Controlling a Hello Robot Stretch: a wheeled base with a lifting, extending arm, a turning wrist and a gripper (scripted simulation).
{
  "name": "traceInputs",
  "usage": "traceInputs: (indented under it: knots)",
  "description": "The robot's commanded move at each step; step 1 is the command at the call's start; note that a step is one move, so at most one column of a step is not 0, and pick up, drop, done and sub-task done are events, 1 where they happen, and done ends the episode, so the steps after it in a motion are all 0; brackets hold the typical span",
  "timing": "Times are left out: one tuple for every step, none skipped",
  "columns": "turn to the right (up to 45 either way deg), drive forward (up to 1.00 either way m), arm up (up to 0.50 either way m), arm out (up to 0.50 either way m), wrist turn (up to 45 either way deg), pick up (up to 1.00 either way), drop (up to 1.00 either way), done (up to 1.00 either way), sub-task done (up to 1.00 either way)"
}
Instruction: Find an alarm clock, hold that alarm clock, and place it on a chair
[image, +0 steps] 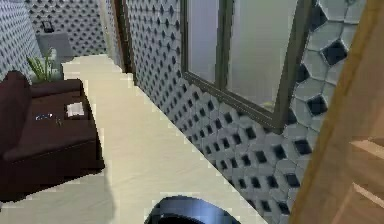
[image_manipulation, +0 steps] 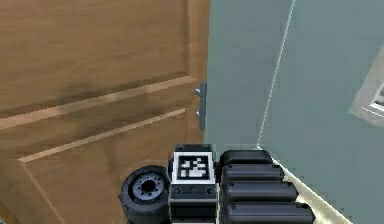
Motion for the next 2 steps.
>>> traceInputs:
  knots:
    - [45.0,0.0,0.0,0.0,0.0,0.0,0.0,0.0,0.0]
    - [45.0,0.0,0.0,0.0,0.0,0.0,0.0,0.0,0.0]
